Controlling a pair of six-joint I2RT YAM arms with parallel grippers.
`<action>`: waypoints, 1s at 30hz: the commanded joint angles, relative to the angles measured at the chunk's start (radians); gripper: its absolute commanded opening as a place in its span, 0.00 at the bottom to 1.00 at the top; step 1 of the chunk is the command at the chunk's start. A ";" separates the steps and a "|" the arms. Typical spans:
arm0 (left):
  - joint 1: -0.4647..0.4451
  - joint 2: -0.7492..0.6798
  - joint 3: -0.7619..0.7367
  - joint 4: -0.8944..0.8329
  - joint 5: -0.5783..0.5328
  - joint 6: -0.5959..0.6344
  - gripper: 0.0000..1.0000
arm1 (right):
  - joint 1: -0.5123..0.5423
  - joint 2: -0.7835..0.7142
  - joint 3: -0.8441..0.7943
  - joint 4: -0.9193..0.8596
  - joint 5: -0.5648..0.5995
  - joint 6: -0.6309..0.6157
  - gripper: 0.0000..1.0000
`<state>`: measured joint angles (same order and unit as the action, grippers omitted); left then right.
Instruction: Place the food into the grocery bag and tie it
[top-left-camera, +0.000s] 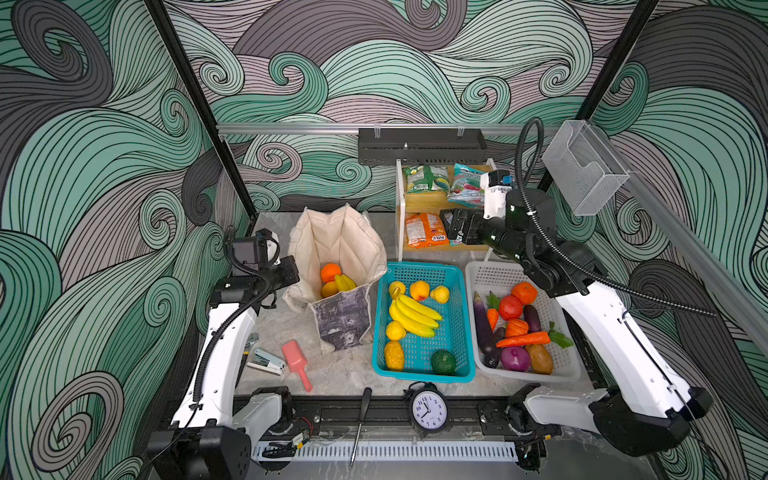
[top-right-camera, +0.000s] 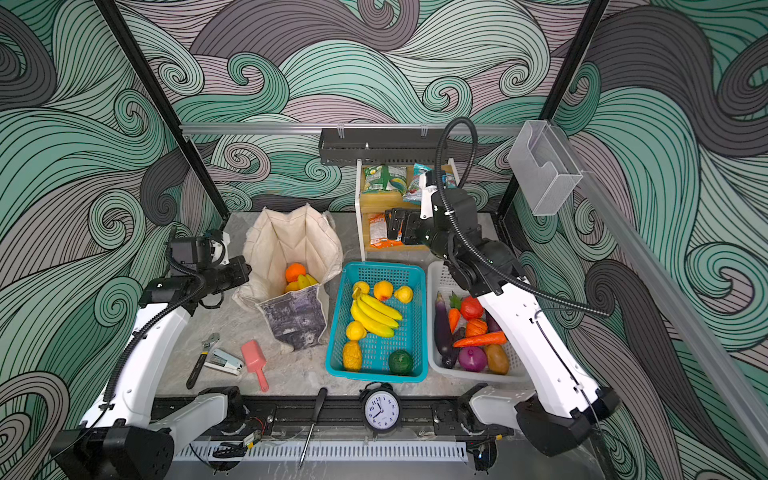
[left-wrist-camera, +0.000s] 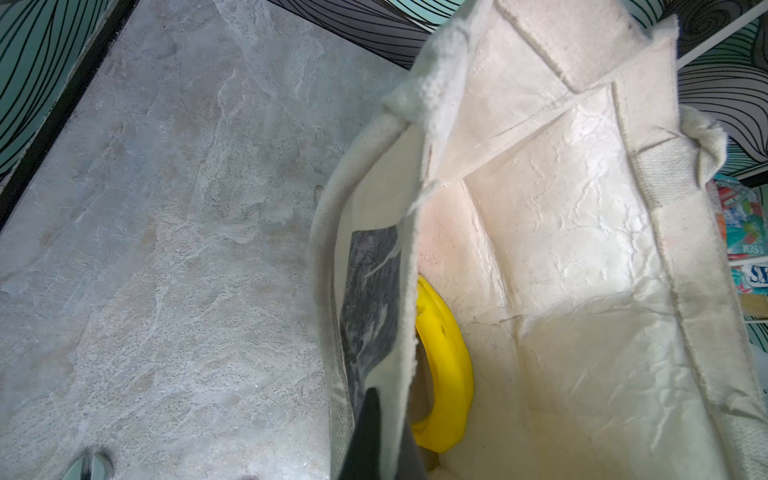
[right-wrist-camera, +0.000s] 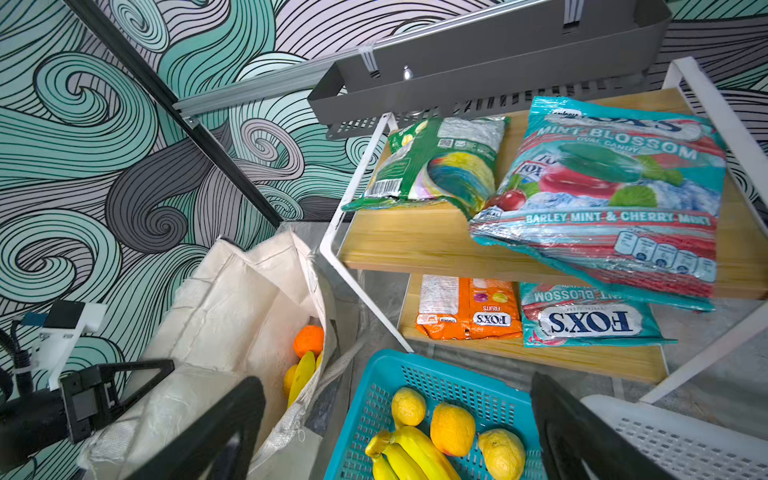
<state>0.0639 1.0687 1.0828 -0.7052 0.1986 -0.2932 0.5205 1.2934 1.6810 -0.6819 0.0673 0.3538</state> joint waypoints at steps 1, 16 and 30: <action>0.002 -0.022 0.004 -0.017 -0.021 0.025 0.00 | -0.032 0.048 0.060 -0.011 -0.101 0.011 1.00; 0.001 -0.031 -0.013 -0.012 -0.014 0.039 0.00 | -0.069 0.402 0.411 0.008 -0.045 0.044 0.94; 0.002 -0.050 -0.018 -0.005 -0.003 0.040 0.00 | -0.155 0.406 0.320 0.014 -0.099 0.192 0.92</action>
<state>0.0639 1.0481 1.0641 -0.7033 0.1905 -0.2687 0.3714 1.7420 2.0403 -0.6628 -0.0154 0.4980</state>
